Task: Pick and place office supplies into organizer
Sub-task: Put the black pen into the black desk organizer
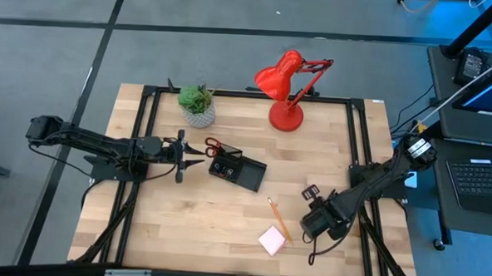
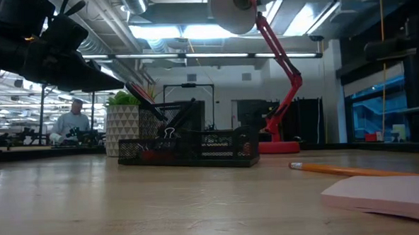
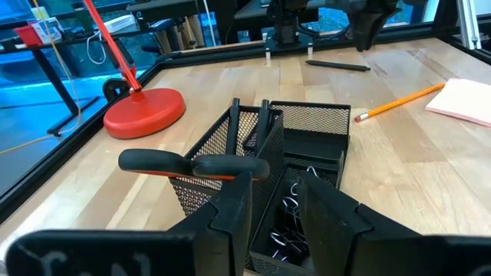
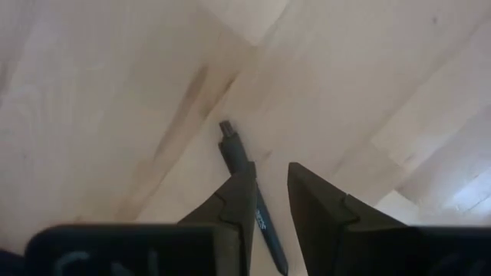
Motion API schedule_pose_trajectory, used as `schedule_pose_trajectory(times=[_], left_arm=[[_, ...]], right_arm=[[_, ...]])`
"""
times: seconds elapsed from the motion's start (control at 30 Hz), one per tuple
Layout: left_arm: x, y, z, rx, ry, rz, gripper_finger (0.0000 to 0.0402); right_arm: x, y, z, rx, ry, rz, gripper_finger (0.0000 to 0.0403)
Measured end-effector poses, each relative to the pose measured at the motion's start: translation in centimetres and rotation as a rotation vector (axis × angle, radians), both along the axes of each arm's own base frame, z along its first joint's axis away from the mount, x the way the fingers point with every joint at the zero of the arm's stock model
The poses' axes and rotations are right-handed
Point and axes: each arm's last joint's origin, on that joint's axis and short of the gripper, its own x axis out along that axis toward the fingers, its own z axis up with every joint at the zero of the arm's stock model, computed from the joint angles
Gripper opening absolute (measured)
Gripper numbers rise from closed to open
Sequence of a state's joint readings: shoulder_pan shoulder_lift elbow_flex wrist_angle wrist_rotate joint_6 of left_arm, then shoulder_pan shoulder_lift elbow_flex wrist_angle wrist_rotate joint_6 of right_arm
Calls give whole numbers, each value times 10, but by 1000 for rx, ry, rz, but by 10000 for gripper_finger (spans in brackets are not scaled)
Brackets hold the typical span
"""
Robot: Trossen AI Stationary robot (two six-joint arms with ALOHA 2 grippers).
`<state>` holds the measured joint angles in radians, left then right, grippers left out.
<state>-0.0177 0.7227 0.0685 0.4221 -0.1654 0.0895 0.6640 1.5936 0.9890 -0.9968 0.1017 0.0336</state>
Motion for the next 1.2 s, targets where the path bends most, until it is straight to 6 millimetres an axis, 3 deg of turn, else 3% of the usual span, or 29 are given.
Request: schedule_pose_trajectory(times=[0.2, 0.97, 1.2], left_arm=[[0, 0, 0, -29, -5, 7, 100], [0, 0, 0, -76, -12, 18, 100], [0, 0, 0, -76, -12, 18, 100]], right_arm=[[0, 0, 0, 6, -9, -74, 80], [-1, 1, 0, 37, 34, -65, 82], [-1, 0, 0, 31, 30, -68, 141]])
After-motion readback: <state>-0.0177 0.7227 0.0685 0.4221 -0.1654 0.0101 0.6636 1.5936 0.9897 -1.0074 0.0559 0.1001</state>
